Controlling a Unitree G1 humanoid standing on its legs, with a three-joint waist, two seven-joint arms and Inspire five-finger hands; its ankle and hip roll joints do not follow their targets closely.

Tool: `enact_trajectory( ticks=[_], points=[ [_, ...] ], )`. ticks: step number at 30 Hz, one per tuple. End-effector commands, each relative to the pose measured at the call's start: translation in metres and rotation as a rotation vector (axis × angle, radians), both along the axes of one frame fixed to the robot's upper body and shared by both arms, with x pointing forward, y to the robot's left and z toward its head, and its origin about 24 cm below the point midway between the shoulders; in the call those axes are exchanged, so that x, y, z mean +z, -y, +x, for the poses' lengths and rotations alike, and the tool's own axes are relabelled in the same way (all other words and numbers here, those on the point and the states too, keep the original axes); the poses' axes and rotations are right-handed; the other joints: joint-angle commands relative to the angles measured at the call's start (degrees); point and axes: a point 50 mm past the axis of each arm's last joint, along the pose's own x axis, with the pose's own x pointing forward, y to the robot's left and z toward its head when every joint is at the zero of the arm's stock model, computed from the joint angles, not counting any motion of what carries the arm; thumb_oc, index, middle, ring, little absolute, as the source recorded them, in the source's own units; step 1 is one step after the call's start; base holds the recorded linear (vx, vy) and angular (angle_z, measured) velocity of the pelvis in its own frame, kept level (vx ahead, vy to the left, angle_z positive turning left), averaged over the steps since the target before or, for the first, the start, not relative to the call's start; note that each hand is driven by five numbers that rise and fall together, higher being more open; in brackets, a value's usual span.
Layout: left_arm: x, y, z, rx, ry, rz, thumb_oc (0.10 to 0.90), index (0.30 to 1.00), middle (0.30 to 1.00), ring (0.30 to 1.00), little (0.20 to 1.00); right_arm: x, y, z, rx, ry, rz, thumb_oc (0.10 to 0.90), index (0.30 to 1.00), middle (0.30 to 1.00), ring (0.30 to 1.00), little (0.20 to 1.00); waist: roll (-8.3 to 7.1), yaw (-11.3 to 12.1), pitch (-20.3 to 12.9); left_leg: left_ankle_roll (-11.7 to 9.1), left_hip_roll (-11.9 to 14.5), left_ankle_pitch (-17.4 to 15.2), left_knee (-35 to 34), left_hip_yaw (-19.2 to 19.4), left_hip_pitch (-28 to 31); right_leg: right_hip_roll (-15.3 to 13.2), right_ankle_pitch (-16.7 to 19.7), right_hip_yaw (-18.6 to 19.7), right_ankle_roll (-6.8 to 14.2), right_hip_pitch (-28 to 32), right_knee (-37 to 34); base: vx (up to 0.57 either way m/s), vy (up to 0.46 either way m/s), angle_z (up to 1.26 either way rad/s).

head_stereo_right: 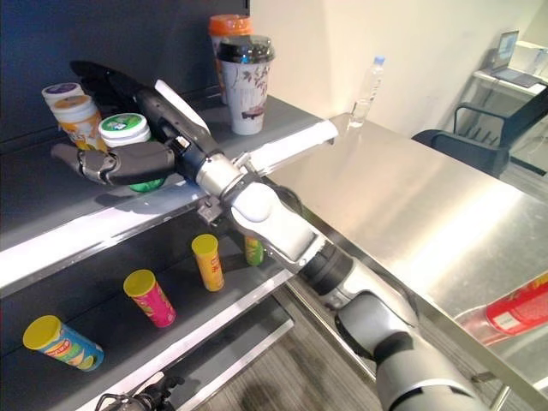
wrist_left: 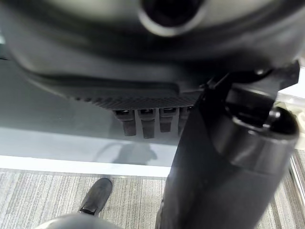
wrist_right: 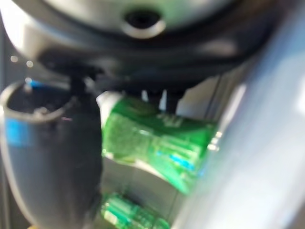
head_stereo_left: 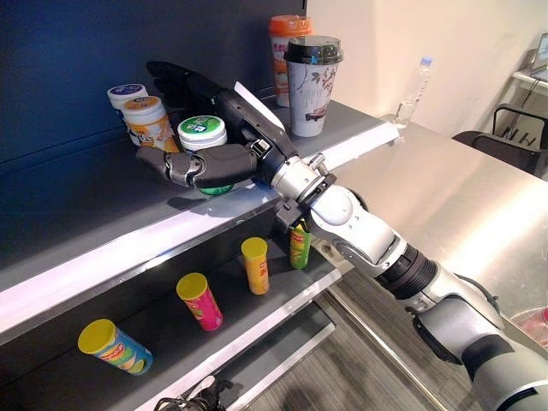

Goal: Put the goods on the table back onto the shelves and tidy them up.

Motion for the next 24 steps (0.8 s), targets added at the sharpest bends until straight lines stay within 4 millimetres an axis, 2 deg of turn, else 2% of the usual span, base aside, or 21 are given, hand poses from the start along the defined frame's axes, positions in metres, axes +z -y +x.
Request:
enact_trajectory(
  ticks=[1, 14, 15, 17, 18, 24],
  points=[
    [0.008, -0.022, 0.018, -0.006, 0.052, 0.076, 0.8, 0.9, 0.9, 0.9, 0.9, 0.019, 0.004, 0.0, -0.014, 0.07, 0.066, 0.8, 0.9, 0.9, 0.9, 0.9, -3.64, 1.96, -0.94, -0.69, 3.07, -1.36, 0.21, 0.55, -0.24, -2.45, 6.4, 1.87, 1.44, -0.26, 6.02, 0.0, 0.0, 0.0],
    [0.008, -0.022, 0.018, -0.006, 0.052, 0.076, 0.8, 0.9, 0.9, 0.9, 0.9, 0.019, 0.004, 0.0, -0.014, 0.07, 0.066, 0.8, 0.9, 0.9, 0.9, 0.9, -3.64, 1.96, -0.94, -0.69, 3.07, -1.36, 0.21, 0.55, -0.24, -2.45, 6.4, 1.87, 1.44, -0.26, 6.02, 0.0, 0.0, 0.0],
    [0.008, -0.023, 0.017, -0.001, 0.05, 0.078, 0.8, 0.9, 0.9, 0.9, 0.9, 0.025, 0.011, -0.003, -0.015, 0.102, 0.074, 0.8, 0.9, 0.9, 0.9, 0.9, -3.59, 1.53, -0.97, -0.76, 3.1, -1.34, 0.21, 0.68, -0.21, -2.39, 6.3, 1.92, 1.47, -0.35, 5.91, -0.09, -0.018, -0.01],
    [0.006, -0.025, 0.01, 0.025, 0.038, 0.076, 0.8, 0.9, 0.9, 0.9, 0.9, 0.052, 0.039, -0.011, -0.054, 0.221, 0.113, 0.8, 0.9, 0.9, 0.9, 0.9, -3.43, 0.37, -1.87, -1.24, 3.54, -1.38, 0.21, 1.45, -0.26, -2.55, 5.57, 2.01, 1.36, -0.11, 3.68, -0.18, -0.014, 0.02],
    [0.004, -0.03, 0.002, 0.054, 0.022, 0.08, 0.8, 0.9, 0.9, 0.9, 0.9, 0.078, 0.074, -0.018, -0.109, 0.32, 0.125, 0.8, 0.9, 0.9, 0.9, 0.9, -3.6, -0.58, -2.13, -1.43, 3.5, -1.42, 0.21, 1.72, -0.15, -2.74, 5.68, 2.22, 1.47, 0.03, 3.33, -0.15, 0.008, -0.05],
    [0.003, -0.03, -0.002, 0.061, 0.014, 0.078, 0.8, 0.9, 0.9, 0.9, 0.9, 0.092, 0.089, -0.028, -0.113, 0.375, 0.12, 0.8, 0.9, 0.9, 0.9, 0.9, -3.62, -0.98, -2.48, -1.49, 3.53, -1.49, 0.21, 1.81, -0.11, -2.64, 5.93, 2.54, 1.6, -0.28, 3.32, -0.02, 0.008, -0.14]
  ],
)
